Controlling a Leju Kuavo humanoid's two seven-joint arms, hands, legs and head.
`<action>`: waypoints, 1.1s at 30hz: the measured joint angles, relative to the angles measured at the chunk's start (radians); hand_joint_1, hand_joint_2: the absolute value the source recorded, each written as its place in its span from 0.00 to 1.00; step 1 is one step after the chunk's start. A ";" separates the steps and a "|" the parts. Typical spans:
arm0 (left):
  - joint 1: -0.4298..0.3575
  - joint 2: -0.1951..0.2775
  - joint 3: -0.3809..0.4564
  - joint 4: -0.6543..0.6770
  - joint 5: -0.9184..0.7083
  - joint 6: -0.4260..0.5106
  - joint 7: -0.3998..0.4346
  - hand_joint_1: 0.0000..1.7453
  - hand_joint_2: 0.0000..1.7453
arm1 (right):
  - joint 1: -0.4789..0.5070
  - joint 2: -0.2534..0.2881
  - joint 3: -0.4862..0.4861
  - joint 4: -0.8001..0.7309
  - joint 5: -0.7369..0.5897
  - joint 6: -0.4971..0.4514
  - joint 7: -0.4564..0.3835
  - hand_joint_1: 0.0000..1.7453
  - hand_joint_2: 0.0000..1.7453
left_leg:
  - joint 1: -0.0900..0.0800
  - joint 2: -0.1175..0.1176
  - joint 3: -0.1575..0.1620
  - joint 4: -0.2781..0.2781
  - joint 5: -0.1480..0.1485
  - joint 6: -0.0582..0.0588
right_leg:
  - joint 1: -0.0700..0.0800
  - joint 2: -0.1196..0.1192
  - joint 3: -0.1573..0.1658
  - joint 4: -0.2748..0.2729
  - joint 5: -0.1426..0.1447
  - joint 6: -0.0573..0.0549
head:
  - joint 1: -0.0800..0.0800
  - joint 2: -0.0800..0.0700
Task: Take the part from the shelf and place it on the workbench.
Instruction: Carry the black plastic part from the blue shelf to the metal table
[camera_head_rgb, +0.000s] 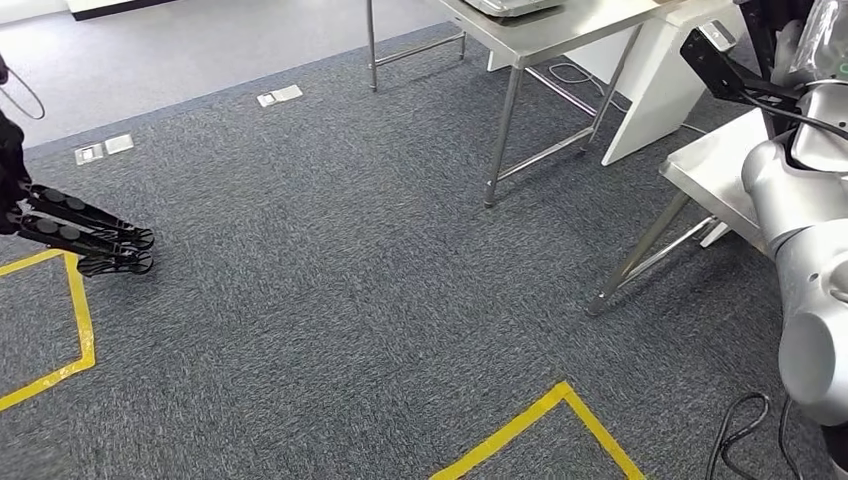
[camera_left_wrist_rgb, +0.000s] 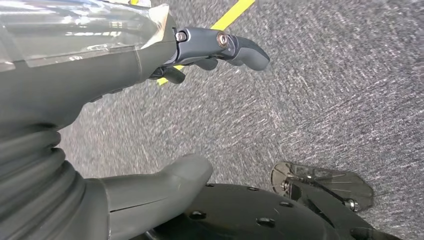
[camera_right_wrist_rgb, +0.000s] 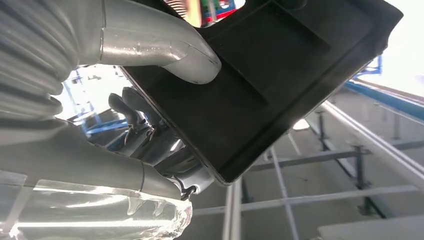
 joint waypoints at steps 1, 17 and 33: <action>0.000 0.000 0.000 0.000 0.000 0.001 0.000 0.00 1.00 | -0.002 0.000 0.000 0.000 0.000 0.000 0.000 1.00 1.00 | -0.003 0.011 0.000 0.001 -0.003 -0.004 | 0.002 -0.022 0.044 -0.073 0.020 0.003 | 0.001 0.000; 0.003 0.000 0.005 0.000 0.002 -0.001 -0.023 0.00 1.00 | 0.015 0.007 0.000 0.006 -0.006 -0.009 -0.024 1.00 1.00 | 0.006 -0.129 -0.043 0.083 -0.023 -0.033 | 0.004 0.126 0.082 -0.158 0.055 -0.048 | -0.016 0.000; 0.008 -0.003 0.017 0.000 0.005 0.000 -0.027 0.00 1.00 | -0.005 0.013 0.006 0.006 0.009 0.005 -0.024 1.00 1.00 | -0.006 0.020 -0.002 0.004 -0.006 -0.010 | 0.004 -0.045 0.080 -0.140 0.036 0.001 | 0.004 0.000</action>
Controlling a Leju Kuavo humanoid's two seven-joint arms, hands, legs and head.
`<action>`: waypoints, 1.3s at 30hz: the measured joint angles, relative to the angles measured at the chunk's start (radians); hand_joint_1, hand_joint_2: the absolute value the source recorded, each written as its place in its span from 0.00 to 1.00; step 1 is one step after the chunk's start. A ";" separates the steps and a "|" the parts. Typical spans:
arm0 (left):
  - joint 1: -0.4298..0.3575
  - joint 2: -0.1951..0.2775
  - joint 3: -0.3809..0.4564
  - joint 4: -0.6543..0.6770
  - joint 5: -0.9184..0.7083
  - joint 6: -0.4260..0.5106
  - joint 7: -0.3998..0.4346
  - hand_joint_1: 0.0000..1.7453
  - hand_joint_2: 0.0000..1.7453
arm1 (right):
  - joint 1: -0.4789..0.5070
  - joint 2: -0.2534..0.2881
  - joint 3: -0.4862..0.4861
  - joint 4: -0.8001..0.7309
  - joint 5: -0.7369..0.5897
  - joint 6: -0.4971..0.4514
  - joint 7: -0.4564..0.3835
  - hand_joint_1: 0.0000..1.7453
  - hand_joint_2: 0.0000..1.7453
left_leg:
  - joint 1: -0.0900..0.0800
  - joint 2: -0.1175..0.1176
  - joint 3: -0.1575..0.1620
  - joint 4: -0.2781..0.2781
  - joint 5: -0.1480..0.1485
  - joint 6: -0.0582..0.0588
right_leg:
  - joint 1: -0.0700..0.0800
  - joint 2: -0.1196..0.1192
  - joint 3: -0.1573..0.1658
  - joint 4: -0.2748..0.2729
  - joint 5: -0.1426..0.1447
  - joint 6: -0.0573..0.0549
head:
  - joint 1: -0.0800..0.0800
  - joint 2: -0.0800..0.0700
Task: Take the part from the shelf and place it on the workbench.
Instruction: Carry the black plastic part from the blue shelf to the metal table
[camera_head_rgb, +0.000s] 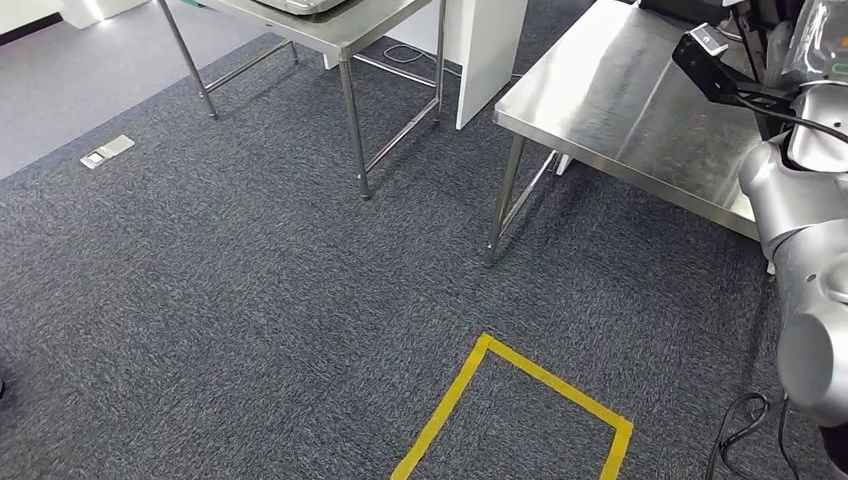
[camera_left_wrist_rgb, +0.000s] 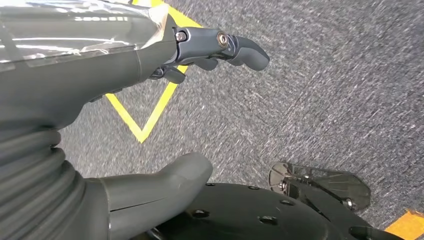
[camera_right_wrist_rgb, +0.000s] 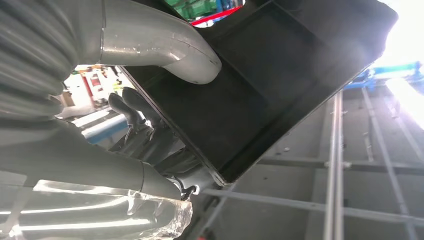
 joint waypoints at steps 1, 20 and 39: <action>0.000 0.000 0.001 0.000 0.000 0.001 0.000 0.00 1.00 | -0.003 0.002 0.001 0.000 0.000 0.001 0.000 1.00 1.00 | -0.004 0.009 0.001 0.001 -0.002 -0.004 | 0.003 -0.004 0.010 -0.018 0.003 -0.007 | 0.000 0.000; -0.004 0.000 0.007 0.006 -0.001 0.007 0.007 0.00 1.00 | -0.008 0.039 0.009 0.001 0.002 0.006 0.008 1.00 1.00 | 0.008 -0.155 -0.004 0.020 -0.010 -0.014 | -0.002 0.195 -0.014 -0.018 0.032 -0.037 | -0.018 0.000; 0.002 0.001 0.012 0.007 -0.003 -0.006 -0.053 0.00 1.00 | 0.001 0.028 0.013 0.001 0.005 0.002 -0.013 1.00 1.00 | 0.005 -0.041 -0.014 0.029 -0.022 -0.022 | -0.005 0.062 0.008 -0.020 0.009 -0.035 | -0.001 0.000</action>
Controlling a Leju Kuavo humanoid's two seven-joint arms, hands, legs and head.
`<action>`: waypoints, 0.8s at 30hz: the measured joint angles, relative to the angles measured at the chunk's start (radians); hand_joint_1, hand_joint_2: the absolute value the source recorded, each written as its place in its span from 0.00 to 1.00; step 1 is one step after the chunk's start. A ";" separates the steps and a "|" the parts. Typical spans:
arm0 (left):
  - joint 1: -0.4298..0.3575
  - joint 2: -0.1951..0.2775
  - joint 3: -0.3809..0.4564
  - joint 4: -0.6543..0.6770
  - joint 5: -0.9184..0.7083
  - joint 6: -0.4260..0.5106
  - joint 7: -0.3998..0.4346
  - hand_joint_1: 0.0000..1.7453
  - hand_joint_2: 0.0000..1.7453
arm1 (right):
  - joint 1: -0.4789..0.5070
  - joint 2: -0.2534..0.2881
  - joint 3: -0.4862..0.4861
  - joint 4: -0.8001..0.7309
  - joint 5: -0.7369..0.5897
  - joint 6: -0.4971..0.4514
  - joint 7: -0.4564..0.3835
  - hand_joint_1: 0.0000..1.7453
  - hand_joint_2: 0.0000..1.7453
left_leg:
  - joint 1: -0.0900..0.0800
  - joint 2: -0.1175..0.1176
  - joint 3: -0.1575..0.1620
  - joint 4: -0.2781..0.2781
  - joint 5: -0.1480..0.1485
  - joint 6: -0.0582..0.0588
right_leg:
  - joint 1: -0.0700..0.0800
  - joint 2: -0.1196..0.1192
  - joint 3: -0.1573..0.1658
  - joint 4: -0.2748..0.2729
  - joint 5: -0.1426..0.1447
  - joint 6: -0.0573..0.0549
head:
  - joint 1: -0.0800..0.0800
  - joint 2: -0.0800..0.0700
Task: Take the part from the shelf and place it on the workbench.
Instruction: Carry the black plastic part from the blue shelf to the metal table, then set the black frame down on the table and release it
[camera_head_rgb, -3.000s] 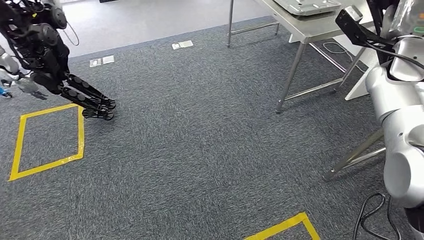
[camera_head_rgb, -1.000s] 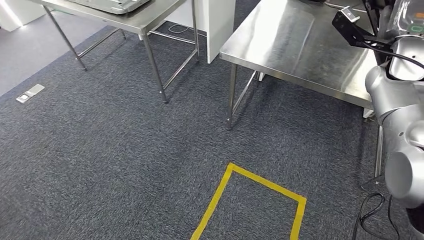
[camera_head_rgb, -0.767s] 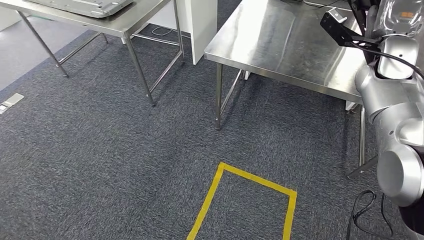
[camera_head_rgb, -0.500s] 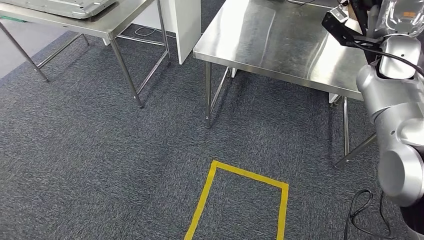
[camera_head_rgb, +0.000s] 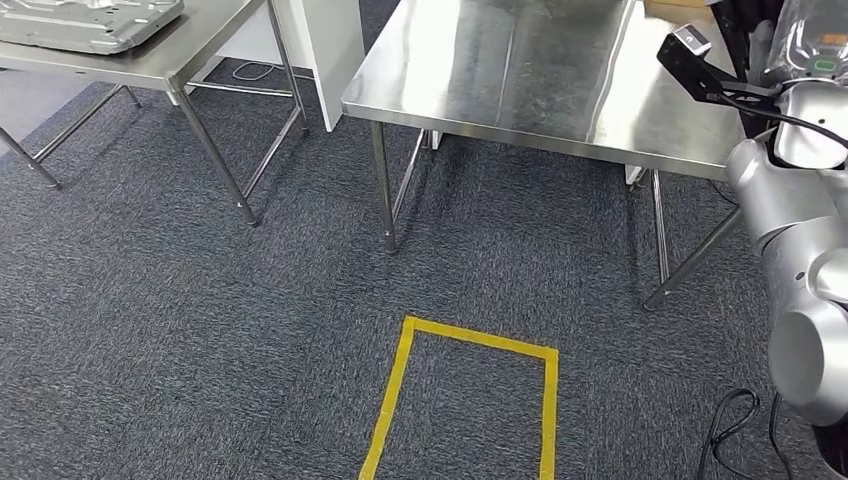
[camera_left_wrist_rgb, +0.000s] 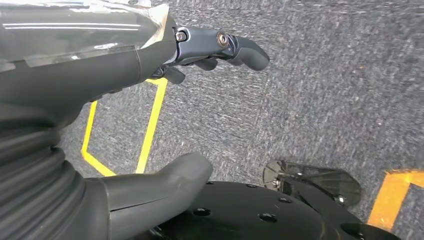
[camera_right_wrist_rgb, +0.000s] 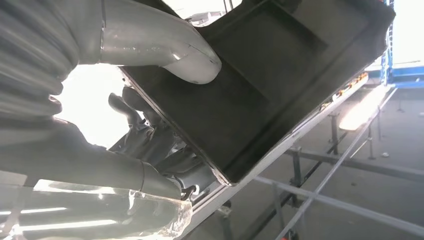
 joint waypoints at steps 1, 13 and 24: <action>0.000 0.001 0.000 0.000 -0.001 -0.002 -0.004 0.00 1.00 | 0.000 0.002 0.002 0.000 0.000 0.000 -0.002 1.00 1.00 | 0.001 -0.015 -0.018 0.039 -0.025 -0.006 | -0.003 0.002 0.000 -0.001 0.001 -0.006 | -0.003 0.000; -0.001 0.000 0.000 0.001 -0.006 -0.006 -0.023 0.00 1.00 | -0.005 0.037 0.016 0.000 0.002 0.003 -0.004 1.00 1.00 | -0.003 -0.058 -0.008 -0.019 0.026 0.020 | 0.017 0.042 -0.002 -0.001 -0.004 -0.006 | -0.013 0.000; -0.001 0.000 0.001 0.002 -0.001 -0.015 -0.038 0.00 1.00 | -0.019 0.021 0.021 0.002 0.004 0.018 -0.004 1.00 1.00 | 0.004 -0.049 0.035 -0.029 0.003 0.034 | 0.007 0.004 -0.084 0.102 -0.004 0.034 | 0.001 0.000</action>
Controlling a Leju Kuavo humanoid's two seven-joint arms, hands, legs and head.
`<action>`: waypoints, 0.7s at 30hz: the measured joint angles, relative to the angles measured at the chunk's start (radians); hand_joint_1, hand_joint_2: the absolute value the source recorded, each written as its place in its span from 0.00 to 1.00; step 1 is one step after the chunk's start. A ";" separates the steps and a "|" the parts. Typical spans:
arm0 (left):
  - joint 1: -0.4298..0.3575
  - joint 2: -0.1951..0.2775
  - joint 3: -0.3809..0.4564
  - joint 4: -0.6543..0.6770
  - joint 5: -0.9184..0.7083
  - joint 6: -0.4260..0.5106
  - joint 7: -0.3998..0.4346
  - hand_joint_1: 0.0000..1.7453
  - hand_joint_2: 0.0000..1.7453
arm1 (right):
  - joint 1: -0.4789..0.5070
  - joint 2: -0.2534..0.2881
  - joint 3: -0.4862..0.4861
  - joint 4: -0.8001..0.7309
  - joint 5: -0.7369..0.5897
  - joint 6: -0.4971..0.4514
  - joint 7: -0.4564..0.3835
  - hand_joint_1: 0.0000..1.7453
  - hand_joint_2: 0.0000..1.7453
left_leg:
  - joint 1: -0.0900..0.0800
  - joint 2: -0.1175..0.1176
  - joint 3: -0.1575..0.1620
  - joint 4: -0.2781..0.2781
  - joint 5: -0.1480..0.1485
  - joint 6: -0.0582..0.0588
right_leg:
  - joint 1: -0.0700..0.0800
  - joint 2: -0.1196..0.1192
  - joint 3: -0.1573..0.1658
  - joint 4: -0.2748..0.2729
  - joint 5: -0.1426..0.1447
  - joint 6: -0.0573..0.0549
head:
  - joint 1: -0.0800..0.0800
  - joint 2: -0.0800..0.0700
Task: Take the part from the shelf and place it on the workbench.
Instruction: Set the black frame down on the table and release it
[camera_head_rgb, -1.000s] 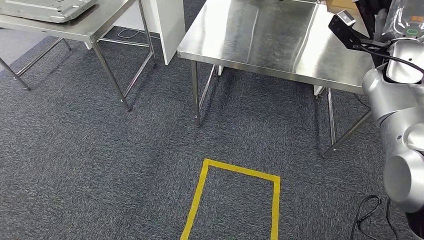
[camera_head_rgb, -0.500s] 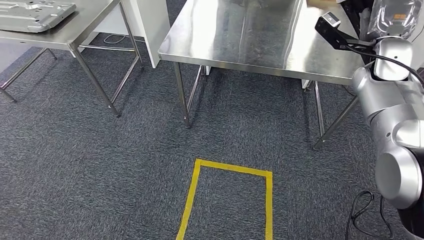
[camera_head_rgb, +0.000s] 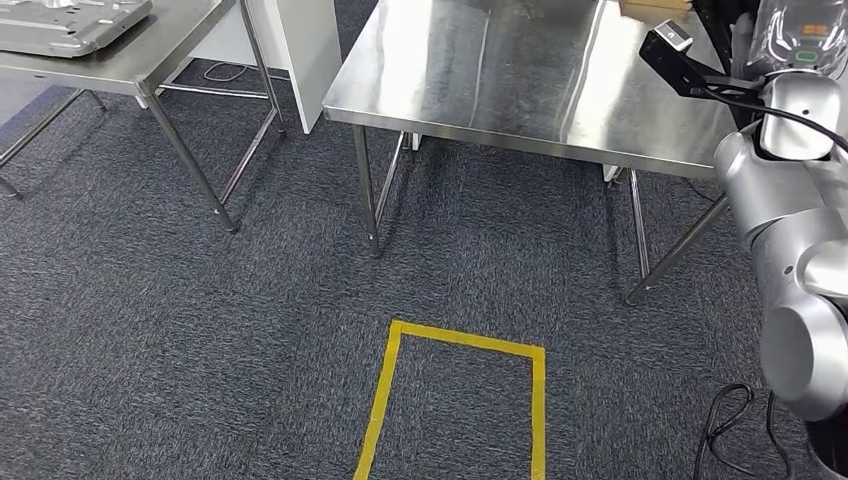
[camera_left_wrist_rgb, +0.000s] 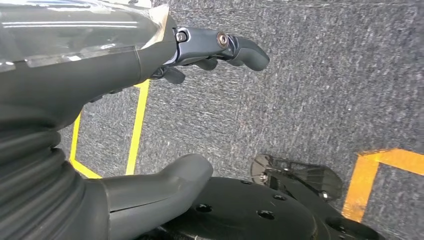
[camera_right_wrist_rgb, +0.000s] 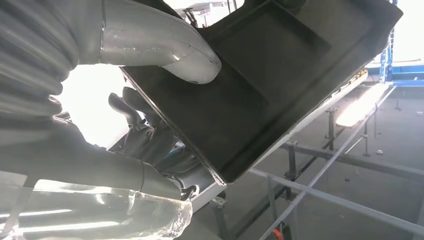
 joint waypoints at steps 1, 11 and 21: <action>0.000 0.000 0.000 0.001 0.000 0.000 0.000 0.00 1.00 | -0.003 0.000 0.001 0.000 0.000 0.002 0.000 1.00 1.00 | -0.002 0.000 0.005 0.001 -0.007 -0.005 | 0.002 -0.004 0.030 -0.058 0.020 -0.002 | 0.000 0.000; -0.003 0.003 0.008 0.005 0.003 0.002 0.001 0.00 1.00 | -0.020 0.008 0.020 0.000 0.001 0.022 0.013 1.00 1.00 | -0.002 0.002 -0.151 0.283 -0.127 -0.052 | -0.001 0.009 0.086 -0.103 -0.003 -0.065 | -0.015 0.000; -0.007 0.002 0.017 0.006 0.001 0.006 0.017 0.00 1.00 | -0.033 0.026 0.043 0.001 0.001 0.031 0.027 1.00 1.00 | -0.005 -0.001 -0.066 0.002 0.055 -0.008 | 0.013 0.021 0.118 -0.096 -0.049 -0.042 | -0.017 0.000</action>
